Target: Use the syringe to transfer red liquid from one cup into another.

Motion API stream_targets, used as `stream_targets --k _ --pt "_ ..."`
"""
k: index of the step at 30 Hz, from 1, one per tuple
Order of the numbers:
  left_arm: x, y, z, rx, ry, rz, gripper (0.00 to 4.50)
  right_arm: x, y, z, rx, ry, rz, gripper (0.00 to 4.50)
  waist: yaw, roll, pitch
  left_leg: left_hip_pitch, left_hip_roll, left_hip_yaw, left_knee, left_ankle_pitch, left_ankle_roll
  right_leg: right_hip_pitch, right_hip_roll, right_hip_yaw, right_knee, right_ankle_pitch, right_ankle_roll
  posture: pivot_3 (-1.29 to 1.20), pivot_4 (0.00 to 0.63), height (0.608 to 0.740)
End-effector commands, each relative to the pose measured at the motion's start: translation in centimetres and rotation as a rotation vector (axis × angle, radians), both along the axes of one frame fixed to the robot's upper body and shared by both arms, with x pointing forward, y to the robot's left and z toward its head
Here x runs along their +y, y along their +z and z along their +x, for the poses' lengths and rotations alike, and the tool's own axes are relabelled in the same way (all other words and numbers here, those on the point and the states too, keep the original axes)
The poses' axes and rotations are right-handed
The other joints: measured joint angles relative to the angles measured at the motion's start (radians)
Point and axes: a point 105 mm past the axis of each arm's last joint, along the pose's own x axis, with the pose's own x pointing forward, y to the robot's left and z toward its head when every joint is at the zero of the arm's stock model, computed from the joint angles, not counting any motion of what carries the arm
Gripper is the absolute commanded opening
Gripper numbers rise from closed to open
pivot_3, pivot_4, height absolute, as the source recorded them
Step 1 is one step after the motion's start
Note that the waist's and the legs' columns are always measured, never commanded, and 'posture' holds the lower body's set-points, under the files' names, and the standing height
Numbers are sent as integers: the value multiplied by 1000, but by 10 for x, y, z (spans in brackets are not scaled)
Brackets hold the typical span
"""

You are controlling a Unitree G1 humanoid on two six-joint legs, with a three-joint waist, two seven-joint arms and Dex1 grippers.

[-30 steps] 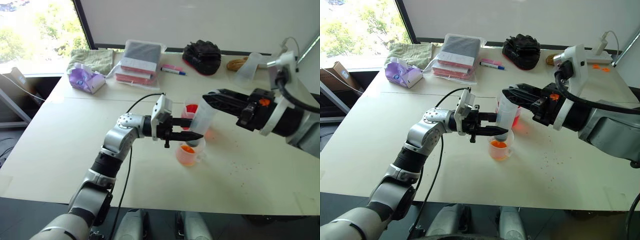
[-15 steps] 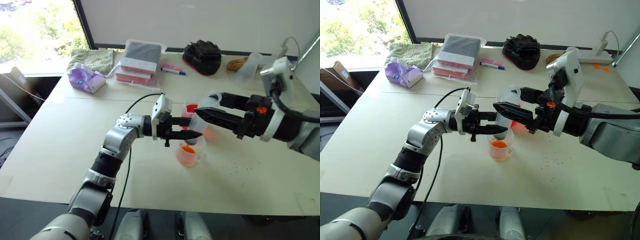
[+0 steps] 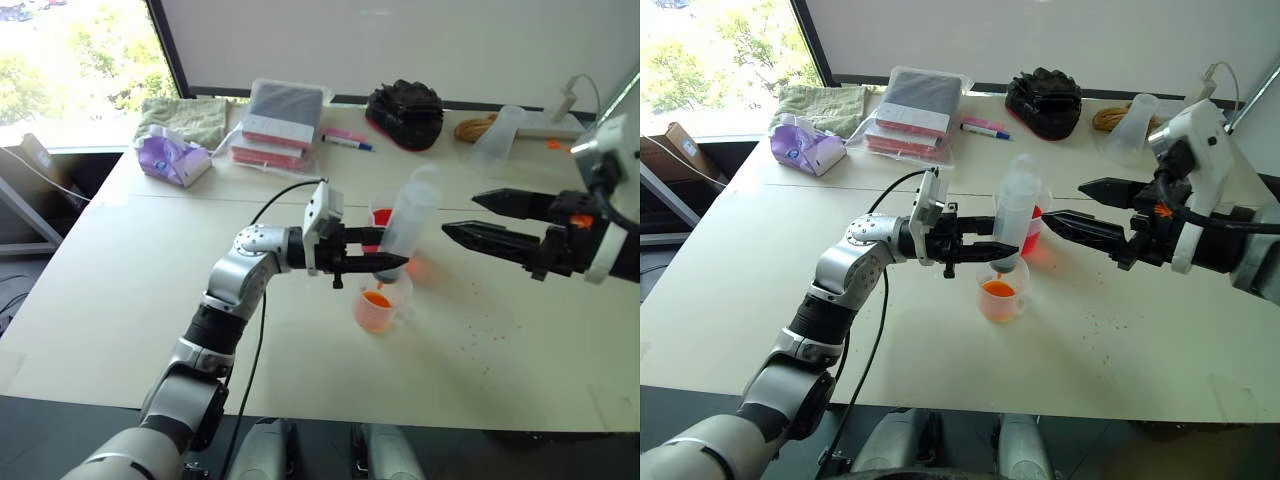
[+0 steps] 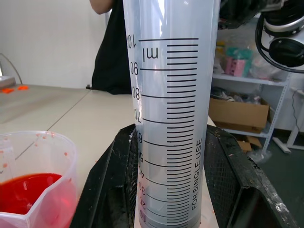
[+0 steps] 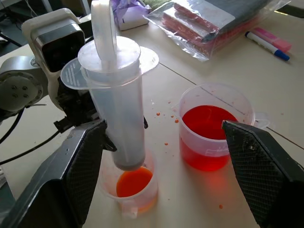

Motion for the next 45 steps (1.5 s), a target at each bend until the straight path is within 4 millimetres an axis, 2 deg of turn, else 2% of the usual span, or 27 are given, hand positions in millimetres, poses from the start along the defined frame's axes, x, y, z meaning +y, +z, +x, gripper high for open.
stream_targets --k 1,6,9,13,19,26,28,32,40,45 --pt "1 35 12 -12 46 -83 1455 0 -5 -8 -19 50 -136 4042 0 0 0 0 0 0 0 0 0 0 0 0 0 0 0 0 150 740" --pt "1 71 31 64 128 -133 1455 6 -10 -9 -13 125 -171 4042 0 0 0 0 0 0 0 0 0 0 1 0 0 1 2 0 150 740" --pt "4 85 41 130 183 -120 1455 7 -11 -7 -18 145 -177 4042 -1 -1 0 0 0 0 0 0 0 0 2 0 -1 1 2 0 150 740" --pt "19 103 57 299 280 -83 1455 12 -12 -4 -22 184 -186 4042 -3 -1 0 0 0 0 0 0 0 0 2 0 0 2 3 0 150 740" --pt "39 82 64 448 411 169 1455 18 -9 3 -52 239 -210 4042 -2 -1 1 0 0 0 0 0 0 0 3 0 -1 2 3 0 150 740" --pt "56 33 74 837 583 417 1455 25 -2 13 -96 294 -250 4042 -1 -2 1 0 0 0 0 0 0 0 2 0 -1 2 3 0 150 740" --pt "59 23 75 903 621 462 1455 26 -1 15 -100 298 -253 4042 -1 -2 1 0 0 0 0 0 0 0 2 0 -1 2 3 0 150 740" --pt "74 -9 75 994 743 601 1455 28 1 17 -104 307 -260 4042 -2 -2 1 0 0 0 0 0 0 -1 2 0 0 2 3 0 150 740" --pt "103 -28 79 1098 863 665 1455 29 0 17 -98 311 -260 4042 -1 -1 1 0 0 0 -1 1 -4 -2 -1 0 0 2 3 0 150 740" --pt "102 -38 76 1162 866 698 1455 30 -1 19 -97 313 -257 4042 1 -1 1 0 -1 0 -1 1 -4 -2 -2 0 0 2 3 0 150 740"
